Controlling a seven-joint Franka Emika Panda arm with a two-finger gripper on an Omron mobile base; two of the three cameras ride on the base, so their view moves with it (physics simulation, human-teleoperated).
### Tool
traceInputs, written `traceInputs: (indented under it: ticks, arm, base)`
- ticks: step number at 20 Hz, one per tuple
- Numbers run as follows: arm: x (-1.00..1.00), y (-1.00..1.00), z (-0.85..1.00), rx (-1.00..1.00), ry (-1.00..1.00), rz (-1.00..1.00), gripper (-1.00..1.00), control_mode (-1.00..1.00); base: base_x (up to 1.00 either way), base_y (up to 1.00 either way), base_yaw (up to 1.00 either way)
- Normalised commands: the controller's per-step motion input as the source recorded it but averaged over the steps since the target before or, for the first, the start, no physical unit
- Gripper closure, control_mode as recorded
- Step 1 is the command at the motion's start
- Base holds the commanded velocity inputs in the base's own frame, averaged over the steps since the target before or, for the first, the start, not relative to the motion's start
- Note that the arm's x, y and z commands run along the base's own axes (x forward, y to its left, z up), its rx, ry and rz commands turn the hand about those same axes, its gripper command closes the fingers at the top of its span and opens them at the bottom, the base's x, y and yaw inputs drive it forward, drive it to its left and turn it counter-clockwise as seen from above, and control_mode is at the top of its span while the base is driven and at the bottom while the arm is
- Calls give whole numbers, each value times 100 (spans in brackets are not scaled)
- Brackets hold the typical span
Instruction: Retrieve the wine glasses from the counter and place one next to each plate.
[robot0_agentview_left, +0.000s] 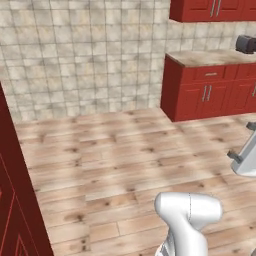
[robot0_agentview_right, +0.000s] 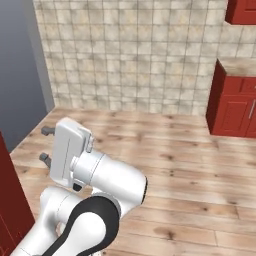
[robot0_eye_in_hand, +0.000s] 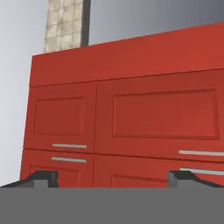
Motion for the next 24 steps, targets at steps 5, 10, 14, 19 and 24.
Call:
traceInputs:
  ticks: [5, 10, 14, 19, 24]
  arm:
    - [0, 0, 0, 0, 0, 0, -100, 100]
    - [0, 0, 0, 0, 0, 0, -100, 100]
    - [0, 0, 0, 0, 0, 0, -100, 100]
    - [0, 0, 0, 0, 0, 0, -100, 100]
    - [0, 0, 0, 0, 0, 0, -100, 100]
  base:
    - [100, -44, -7]
    - [100, -13, -31]
    - [100, 0, -24]
    - [100, -8, -23]
    - [100, -89, -7]
